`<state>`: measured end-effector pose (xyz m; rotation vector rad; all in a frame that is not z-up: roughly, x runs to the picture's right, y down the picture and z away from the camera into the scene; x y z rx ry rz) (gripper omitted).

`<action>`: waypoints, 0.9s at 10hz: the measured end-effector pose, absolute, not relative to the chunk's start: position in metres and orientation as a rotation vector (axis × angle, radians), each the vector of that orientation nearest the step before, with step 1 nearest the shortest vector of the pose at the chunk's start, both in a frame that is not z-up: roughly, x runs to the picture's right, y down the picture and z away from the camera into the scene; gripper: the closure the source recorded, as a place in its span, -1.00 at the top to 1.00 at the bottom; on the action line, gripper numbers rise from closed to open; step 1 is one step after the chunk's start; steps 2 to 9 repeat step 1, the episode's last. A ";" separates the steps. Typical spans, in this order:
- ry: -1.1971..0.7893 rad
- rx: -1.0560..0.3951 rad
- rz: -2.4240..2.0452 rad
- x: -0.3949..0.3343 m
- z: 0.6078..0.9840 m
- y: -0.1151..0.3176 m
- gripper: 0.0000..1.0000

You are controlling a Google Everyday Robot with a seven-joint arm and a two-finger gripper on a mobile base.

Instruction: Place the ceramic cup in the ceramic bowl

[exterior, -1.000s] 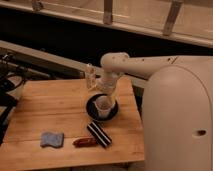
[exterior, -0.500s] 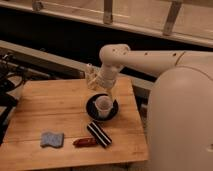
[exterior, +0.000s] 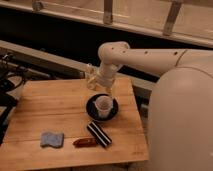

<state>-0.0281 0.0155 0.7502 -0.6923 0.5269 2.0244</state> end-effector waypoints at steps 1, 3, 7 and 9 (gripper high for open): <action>0.525 -0.690 2.023 -0.028 0.750 0.015 0.70; 0.525 -0.690 2.023 -0.028 0.750 0.015 0.70; 0.525 -0.690 2.023 -0.028 0.750 0.015 0.70; 0.525 -0.690 2.023 -0.028 0.750 0.015 0.70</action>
